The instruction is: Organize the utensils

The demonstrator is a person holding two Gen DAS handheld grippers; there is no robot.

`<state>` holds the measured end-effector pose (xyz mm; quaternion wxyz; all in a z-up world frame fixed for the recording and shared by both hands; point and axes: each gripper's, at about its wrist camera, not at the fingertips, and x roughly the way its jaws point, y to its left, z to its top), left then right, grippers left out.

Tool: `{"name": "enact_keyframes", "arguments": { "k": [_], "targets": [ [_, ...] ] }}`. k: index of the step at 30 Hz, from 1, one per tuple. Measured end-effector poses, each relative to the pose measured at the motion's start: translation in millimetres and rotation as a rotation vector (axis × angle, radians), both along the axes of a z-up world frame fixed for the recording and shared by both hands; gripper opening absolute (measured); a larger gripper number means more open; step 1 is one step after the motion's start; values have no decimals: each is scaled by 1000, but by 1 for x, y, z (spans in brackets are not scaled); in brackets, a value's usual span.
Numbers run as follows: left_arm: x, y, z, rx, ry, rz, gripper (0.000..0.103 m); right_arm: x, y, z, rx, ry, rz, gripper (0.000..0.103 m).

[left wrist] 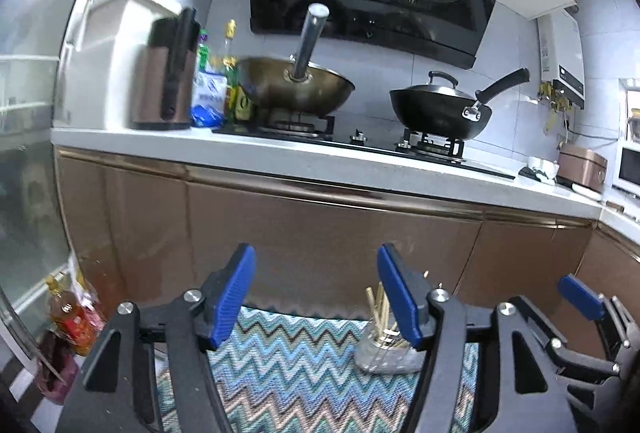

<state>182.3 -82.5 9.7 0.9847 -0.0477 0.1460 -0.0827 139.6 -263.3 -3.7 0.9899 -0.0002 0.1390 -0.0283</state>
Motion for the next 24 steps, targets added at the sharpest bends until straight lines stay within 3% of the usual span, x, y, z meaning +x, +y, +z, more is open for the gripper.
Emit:
{"name": "enact_keyframes", "arguments": {
  "k": [9,20,24],
  "targets": [
    [-53,21,-2,75,-50,29,63,-40,28,-7,34,-30,-2,99],
    [-90,44,7,74,-96,109,64,-70,33,-6,50,-52,-52,103],
    [-105,46,12,87,-111,151,72,-86,33,1,34,-78,-69,103]
  ]
}}
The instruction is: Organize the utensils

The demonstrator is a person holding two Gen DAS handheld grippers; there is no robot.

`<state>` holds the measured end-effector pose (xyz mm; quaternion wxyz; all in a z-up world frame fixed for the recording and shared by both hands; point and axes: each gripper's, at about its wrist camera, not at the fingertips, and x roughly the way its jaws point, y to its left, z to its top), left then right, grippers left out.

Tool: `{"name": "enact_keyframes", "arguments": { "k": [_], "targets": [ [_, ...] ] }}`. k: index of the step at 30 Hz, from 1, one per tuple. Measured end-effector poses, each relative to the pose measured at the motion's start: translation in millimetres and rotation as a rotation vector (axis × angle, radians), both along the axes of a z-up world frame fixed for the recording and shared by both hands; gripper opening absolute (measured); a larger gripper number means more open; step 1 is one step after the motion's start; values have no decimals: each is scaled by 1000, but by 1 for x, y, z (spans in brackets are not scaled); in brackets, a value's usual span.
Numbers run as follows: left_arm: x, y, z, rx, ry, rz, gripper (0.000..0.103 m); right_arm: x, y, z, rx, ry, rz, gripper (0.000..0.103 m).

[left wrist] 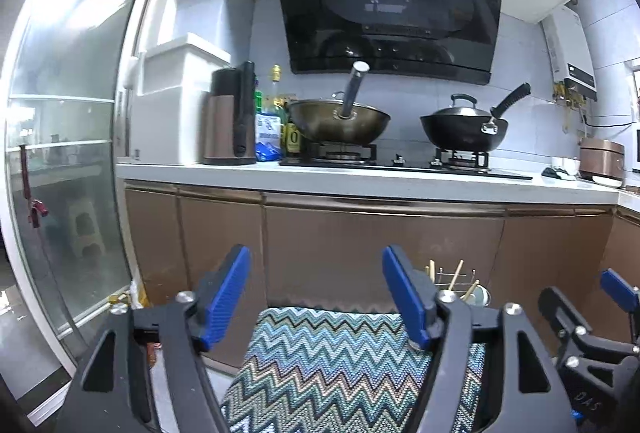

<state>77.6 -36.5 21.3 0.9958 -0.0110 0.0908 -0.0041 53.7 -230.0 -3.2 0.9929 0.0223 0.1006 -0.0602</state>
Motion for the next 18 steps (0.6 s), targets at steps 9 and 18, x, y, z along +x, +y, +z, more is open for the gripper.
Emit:
{"name": "enact_keyframes", "arguments": {
  "k": [9,18],
  "targets": [
    [-39,6,17,8,-75,48,75,-35,4,20,-45,-70,-31,103],
    [-68,10,28,48,-118,53,75,-53,9,27,-73,-94,-27,103]
  ]
}}
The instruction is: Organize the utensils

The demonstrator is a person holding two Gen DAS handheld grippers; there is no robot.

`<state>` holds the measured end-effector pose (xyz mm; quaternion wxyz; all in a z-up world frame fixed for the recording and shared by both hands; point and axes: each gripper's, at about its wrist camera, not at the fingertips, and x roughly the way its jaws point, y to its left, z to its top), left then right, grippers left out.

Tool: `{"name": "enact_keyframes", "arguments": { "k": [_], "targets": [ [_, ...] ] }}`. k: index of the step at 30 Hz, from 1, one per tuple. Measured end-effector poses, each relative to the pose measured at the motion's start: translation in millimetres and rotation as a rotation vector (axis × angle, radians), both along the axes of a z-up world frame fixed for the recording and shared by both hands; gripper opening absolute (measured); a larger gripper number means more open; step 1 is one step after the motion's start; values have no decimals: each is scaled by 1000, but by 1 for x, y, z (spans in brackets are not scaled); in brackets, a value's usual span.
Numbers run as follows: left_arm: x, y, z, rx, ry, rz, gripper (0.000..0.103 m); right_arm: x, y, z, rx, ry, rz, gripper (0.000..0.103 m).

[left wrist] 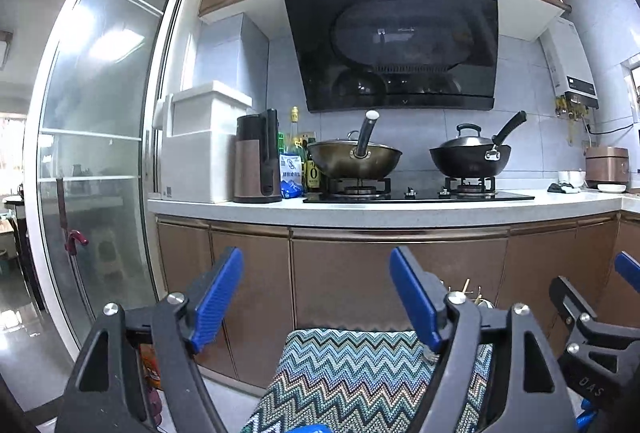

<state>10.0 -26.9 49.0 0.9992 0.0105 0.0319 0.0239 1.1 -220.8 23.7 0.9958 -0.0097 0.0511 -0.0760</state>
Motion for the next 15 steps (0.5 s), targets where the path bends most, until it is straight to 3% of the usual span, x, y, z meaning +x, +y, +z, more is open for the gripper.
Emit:
{"name": "enact_keyframes", "arguments": {
  "k": [15],
  "targets": [
    [-8,2,-1,-1,18,-33,75,-5,2,0,-27,-10,-27,103]
  ]
}}
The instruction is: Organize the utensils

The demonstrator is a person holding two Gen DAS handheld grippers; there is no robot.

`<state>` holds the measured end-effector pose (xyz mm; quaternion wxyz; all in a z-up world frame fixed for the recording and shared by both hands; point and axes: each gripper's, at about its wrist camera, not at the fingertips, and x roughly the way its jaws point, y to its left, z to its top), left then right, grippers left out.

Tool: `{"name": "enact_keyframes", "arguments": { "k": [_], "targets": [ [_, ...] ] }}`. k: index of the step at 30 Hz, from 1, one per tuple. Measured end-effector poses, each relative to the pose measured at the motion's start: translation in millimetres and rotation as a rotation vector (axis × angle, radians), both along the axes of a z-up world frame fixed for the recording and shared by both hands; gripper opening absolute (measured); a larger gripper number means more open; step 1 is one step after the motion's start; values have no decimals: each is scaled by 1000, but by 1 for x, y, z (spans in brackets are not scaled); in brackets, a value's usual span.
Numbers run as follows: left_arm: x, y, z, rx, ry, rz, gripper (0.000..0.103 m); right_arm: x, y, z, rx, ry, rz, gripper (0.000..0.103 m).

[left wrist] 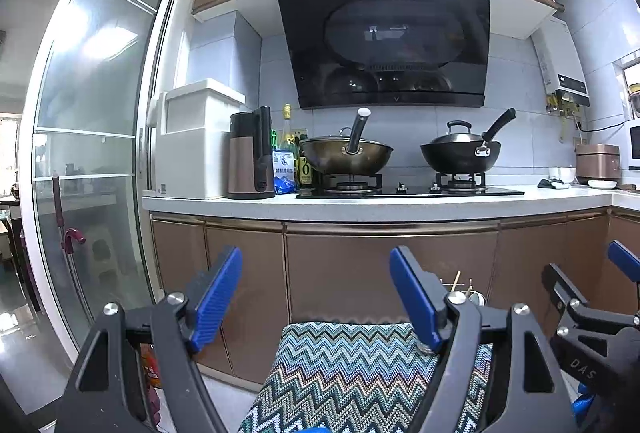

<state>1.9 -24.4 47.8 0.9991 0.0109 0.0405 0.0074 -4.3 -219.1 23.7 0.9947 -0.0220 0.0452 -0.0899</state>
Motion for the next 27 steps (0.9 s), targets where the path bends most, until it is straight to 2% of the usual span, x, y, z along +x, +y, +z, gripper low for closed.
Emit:
{"name": "enact_keyframes", "arguments": {
  "k": [27],
  "targets": [
    [-7,2,-1,-4,-7,5,75,3,-1,-6,-7,21,-9,103]
  ]
}}
